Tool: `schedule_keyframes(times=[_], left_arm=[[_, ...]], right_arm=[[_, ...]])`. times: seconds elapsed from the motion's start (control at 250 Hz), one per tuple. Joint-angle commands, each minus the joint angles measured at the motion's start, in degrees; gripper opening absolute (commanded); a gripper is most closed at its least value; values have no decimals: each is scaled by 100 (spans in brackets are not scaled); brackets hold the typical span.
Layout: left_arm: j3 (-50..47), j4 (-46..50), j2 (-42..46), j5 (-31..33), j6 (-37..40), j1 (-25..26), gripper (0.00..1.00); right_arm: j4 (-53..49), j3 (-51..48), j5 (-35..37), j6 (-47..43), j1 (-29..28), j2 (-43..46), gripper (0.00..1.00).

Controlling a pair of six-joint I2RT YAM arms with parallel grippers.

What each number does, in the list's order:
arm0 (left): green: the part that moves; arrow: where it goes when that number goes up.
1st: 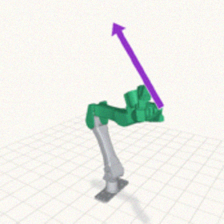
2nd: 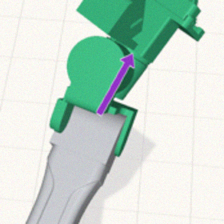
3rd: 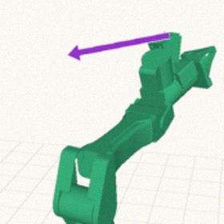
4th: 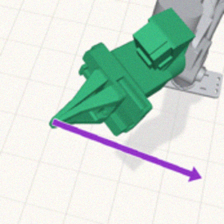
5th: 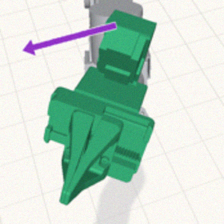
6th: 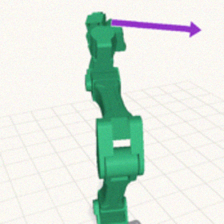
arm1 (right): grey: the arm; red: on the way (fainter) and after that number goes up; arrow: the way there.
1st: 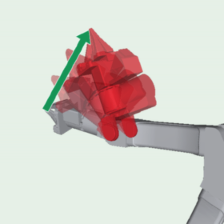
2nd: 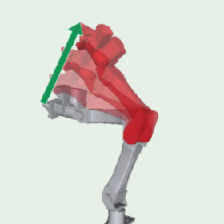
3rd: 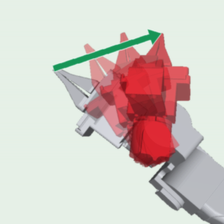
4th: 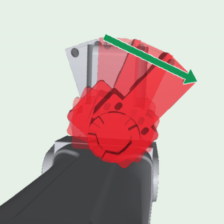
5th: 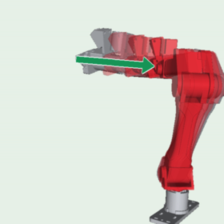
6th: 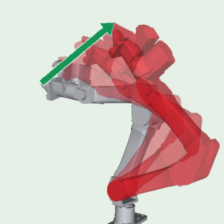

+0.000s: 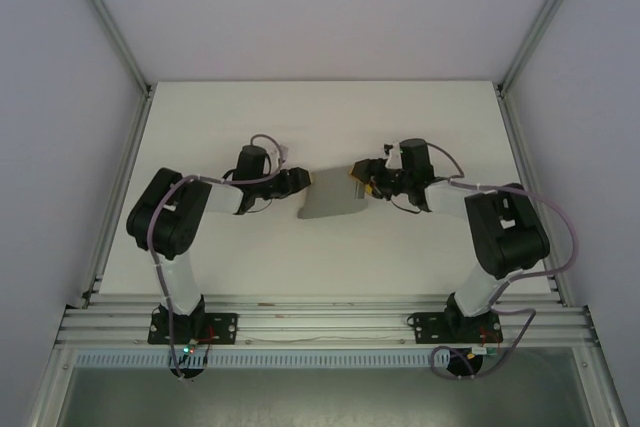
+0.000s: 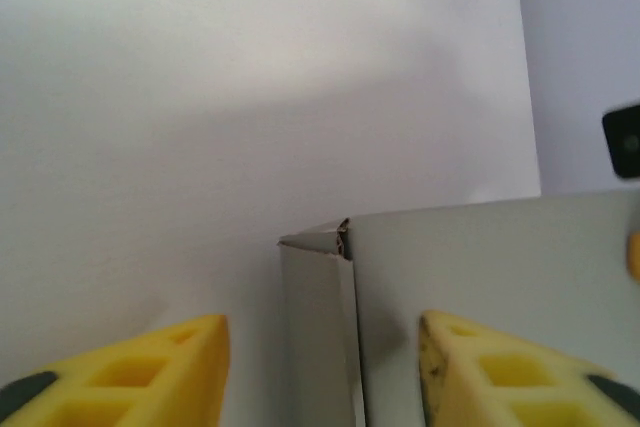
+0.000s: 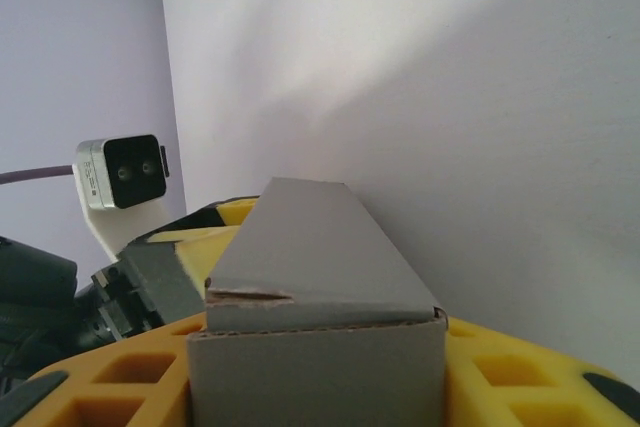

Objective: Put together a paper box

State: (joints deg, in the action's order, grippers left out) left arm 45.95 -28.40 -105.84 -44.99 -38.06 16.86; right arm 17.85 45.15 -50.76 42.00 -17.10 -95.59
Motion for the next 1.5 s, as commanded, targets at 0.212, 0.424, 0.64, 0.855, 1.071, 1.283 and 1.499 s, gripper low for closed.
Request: schedule_keyframes(times=[0.212,0.424,0.64,0.855,1.071,1.283,1.499], left_arm=[[336,1343,2041,1084,2815,496,100],[136,2287,3210,2218,5232,1591,100],[428,3214,3519,2496,5899,1932,100],[721,4179,3329,3008,6459,2232,100],[626,3957,3378,3508,6960,2605,100],[815,3908,3055,4417,7313,2917,100],[873,3800,2800,4527,7363,3008,94]], right_arm=[[-1684,619,115,454,13,425,43],[-2856,1130,-389,1124,296,436,38],[-3477,1350,-1099,1849,484,542,36],[-4717,1771,-1295,1386,526,669,37],[-4727,1735,-1527,1701,576,702,37],[-4769,1705,-1713,2048,577,676,38],[-4999,1787,-1866,1910,583,559,38]])
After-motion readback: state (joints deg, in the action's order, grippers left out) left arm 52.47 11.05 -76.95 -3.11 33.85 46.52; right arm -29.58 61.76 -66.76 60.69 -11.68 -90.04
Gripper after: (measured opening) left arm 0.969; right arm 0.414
